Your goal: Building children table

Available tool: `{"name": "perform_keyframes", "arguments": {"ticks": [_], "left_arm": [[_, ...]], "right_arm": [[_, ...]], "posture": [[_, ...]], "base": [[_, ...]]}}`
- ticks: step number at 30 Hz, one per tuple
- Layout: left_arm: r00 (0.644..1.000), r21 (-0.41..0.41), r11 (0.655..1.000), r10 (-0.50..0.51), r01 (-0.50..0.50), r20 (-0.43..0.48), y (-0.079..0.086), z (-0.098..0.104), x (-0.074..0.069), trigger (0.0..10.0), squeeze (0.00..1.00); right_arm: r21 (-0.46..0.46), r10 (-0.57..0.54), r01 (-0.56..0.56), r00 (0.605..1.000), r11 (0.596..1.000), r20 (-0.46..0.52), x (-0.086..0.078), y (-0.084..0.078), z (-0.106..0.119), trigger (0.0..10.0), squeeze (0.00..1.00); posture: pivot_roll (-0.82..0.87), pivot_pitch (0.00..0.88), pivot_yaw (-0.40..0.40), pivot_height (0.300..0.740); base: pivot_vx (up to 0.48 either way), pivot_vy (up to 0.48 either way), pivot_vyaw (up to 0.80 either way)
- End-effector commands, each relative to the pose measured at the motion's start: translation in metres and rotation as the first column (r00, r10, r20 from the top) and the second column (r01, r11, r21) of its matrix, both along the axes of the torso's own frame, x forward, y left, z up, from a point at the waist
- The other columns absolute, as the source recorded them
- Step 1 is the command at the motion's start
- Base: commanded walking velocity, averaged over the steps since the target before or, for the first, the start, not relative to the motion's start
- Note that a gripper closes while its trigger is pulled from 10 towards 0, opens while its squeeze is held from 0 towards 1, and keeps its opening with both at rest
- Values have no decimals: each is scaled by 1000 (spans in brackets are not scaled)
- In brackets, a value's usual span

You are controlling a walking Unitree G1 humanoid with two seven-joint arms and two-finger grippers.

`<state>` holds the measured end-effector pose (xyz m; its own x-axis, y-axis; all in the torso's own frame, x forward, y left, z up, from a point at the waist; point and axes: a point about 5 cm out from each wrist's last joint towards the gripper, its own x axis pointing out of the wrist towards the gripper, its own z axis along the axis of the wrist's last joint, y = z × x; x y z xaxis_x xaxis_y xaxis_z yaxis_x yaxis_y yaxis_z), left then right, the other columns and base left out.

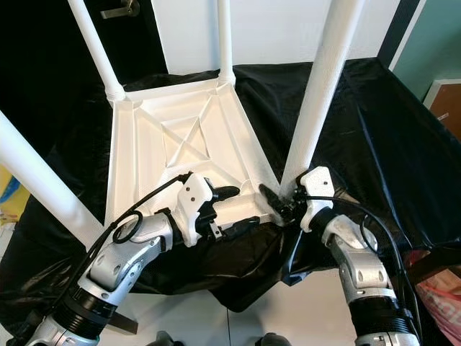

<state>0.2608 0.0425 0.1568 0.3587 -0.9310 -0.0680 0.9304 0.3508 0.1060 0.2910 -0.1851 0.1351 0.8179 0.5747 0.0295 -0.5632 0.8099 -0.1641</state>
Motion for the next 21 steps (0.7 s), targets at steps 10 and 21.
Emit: {"name": "perform_keyframes", "arguments": {"ticks": [10,21], "left_arm": [[998,15,998,-56,55,3,-2,-1,-5,10000,0],[999,14,998,-53,53,2,-2,-1,-5,10000,0]], "right_arm": [[-1,27,-27,999,1000,-31,-2,0,-9,4353,0],[16,-254,254,967,967,-35,-6,19,-21,10000,0]], "posture": [[-136,47,36,740],[-138,58,37,740]], "base": [[0,0,0],[0,0,0]]}}
